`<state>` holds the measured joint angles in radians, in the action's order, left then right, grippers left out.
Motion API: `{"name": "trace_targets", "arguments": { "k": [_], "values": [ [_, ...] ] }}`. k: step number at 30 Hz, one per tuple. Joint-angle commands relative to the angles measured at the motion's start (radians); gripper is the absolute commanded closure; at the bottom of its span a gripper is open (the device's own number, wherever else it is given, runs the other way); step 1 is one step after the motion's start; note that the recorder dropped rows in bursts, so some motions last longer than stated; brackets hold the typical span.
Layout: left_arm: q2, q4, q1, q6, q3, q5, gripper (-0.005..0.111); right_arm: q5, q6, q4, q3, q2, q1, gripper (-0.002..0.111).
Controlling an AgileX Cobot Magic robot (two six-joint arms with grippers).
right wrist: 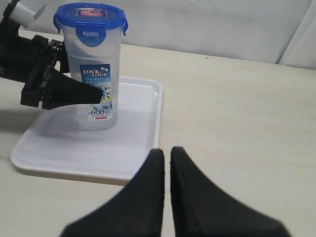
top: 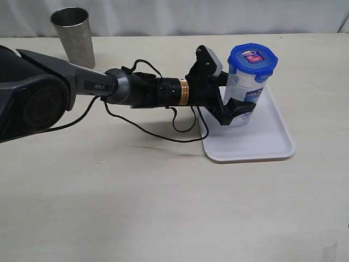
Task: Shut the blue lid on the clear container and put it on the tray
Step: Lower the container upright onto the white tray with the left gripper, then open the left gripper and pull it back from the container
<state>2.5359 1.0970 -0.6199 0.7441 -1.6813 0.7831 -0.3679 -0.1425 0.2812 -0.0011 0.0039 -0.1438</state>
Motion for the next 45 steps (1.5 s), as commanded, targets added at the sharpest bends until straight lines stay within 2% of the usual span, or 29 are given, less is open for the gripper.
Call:
{"name": "trace_targets", "arguments": {
  "k": [1, 16, 18, 23, 27, 34, 41, 45],
  "values": [
    [-0.015, 0.109, 0.019, 0.104, -0.007, -0.010, 0.026, -0.001, -0.002, -0.003, 0.001, -0.004, 0.002, 0.104],
    [-0.077, 0.424, 0.078, 0.371, -0.007, -0.039, 0.027, -0.001, -0.002, -0.003, 0.001, -0.004, 0.002, 0.104],
    [-0.094, 0.478, 0.087, 0.426, -0.007, -0.049, 0.036, -0.001, -0.002, -0.003, 0.001, -0.004, 0.002, 0.104],
    [-0.136, 0.647, 0.101, 0.618, -0.007, -0.063, 0.078, -0.001, -0.002, -0.003, 0.001, -0.004, 0.002, 0.104],
    [-0.172, 0.647, 0.112, 0.782, -0.002, -0.060, 0.106, -0.001, -0.002, -0.003, 0.001, -0.004, 0.002, 0.104],
    [-0.235, 0.647, 0.114, 0.830, 0.011, -0.123, 0.107, -0.001, -0.002, -0.003, 0.001, -0.004, 0.002, 0.104],
    [-0.354, 0.647, 0.118, 0.830, 0.172, -0.393, 0.107, -0.001, -0.002, -0.003, 0.001, -0.004, 0.002, 0.104],
    [-0.418, 0.647, 0.121, 0.816, 0.245, -0.449, 0.107, -0.001, -0.002, -0.003, 0.001, -0.004, 0.002, 0.104]
  ]
}}
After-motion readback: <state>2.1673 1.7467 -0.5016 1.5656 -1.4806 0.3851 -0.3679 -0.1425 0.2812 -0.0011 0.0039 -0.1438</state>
